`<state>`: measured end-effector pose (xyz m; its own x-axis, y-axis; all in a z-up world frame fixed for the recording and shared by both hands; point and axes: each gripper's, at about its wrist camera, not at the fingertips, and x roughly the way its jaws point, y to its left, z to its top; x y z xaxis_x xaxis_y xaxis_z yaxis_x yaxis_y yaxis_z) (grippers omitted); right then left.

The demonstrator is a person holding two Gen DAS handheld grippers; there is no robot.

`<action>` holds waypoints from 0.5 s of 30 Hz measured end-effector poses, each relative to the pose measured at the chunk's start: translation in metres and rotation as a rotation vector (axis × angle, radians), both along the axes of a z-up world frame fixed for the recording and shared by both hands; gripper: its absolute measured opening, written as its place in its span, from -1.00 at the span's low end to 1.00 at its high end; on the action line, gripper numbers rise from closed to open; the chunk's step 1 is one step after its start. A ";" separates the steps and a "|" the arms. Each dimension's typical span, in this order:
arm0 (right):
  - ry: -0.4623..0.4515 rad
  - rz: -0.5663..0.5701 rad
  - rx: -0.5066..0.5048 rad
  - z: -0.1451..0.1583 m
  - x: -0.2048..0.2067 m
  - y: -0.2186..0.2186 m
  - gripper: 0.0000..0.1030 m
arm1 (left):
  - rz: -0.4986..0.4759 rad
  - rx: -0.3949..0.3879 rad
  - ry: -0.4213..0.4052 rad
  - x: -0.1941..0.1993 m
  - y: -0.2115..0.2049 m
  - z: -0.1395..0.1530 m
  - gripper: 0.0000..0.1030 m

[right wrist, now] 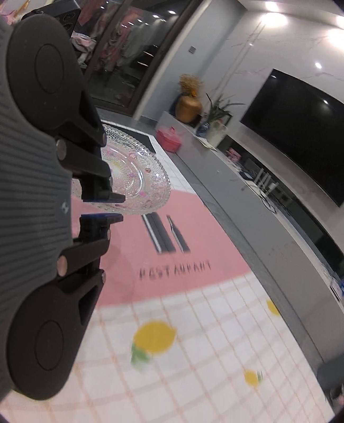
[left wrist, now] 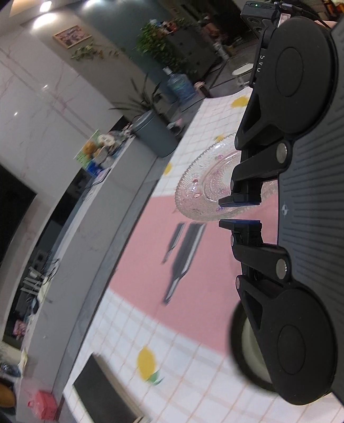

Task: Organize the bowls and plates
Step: 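Close the left gripper on the glass plate rim and carry it toward the bowls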

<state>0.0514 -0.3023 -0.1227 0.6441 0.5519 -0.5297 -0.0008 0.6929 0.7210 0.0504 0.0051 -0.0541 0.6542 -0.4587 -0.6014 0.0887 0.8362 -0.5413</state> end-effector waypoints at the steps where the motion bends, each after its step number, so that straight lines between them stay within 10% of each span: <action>1: 0.002 -0.011 -0.004 -0.001 -0.006 -0.007 -0.90 | -0.011 -0.005 0.007 -0.003 -0.007 -0.002 -0.82; 15: 0.091 -0.090 -0.031 -0.041 -0.066 -0.062 -0.91 | -0.094 -0.003 0.123 -0.030 -0.058 -0.047 -0.82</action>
<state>-0.0144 -0.3645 -0.1639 0.6388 0.4764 -0.6042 0.1273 0.7090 0.6936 0.0200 -0.0533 -0.1009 0.5295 -0.5162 -0.6732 0.0995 0.8259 -0.5550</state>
